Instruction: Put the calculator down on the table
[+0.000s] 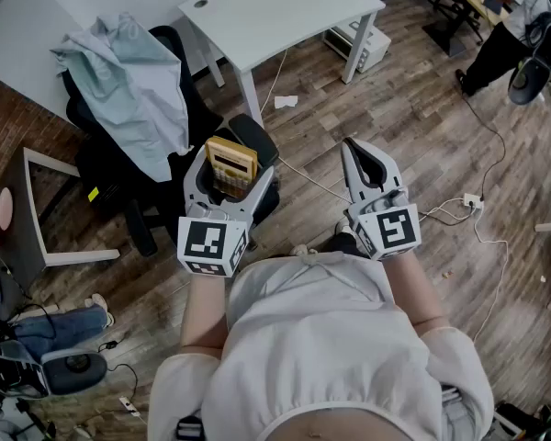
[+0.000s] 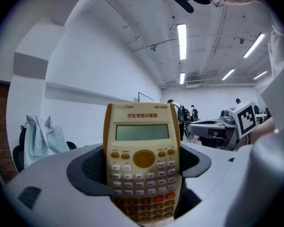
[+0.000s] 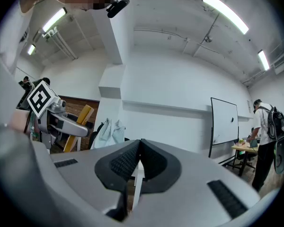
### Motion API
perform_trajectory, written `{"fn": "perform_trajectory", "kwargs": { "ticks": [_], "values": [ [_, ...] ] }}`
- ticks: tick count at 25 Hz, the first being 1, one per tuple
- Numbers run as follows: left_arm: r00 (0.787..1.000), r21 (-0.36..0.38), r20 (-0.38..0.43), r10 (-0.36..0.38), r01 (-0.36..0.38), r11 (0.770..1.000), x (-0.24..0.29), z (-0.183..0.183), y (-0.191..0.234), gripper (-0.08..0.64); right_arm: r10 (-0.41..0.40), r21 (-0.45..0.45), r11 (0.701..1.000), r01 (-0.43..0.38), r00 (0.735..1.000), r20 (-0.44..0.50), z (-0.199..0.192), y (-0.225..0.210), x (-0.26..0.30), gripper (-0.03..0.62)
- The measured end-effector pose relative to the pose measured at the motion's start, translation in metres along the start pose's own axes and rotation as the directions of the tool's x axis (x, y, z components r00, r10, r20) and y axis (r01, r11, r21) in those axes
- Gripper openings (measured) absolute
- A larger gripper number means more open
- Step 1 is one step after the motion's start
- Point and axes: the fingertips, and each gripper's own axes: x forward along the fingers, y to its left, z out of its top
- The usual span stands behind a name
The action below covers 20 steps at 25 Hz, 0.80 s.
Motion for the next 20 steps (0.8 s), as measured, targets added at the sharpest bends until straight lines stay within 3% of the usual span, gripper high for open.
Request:
{"fn": "perform_trajectory", "kwargs": {
  "ticks": [12,20],
  "values": [
    [1.000,-0.012,0.014,-0.013,0.013,1.000,0.009,-0.004,0.014,0.414,-0.008,0.028,1.000,0.008,1.000,0.002,-0.002,-0.003,0.014,0.002],
    [1.000,-0.023,-0.012,0.015,-0.015,1.000,0.051,-0.012,0.018,0.414,-0.027,0.057,0.998,0.028,0.999,-0.032,-0.024,-0.055,0.037,0.005]
  ]
}}
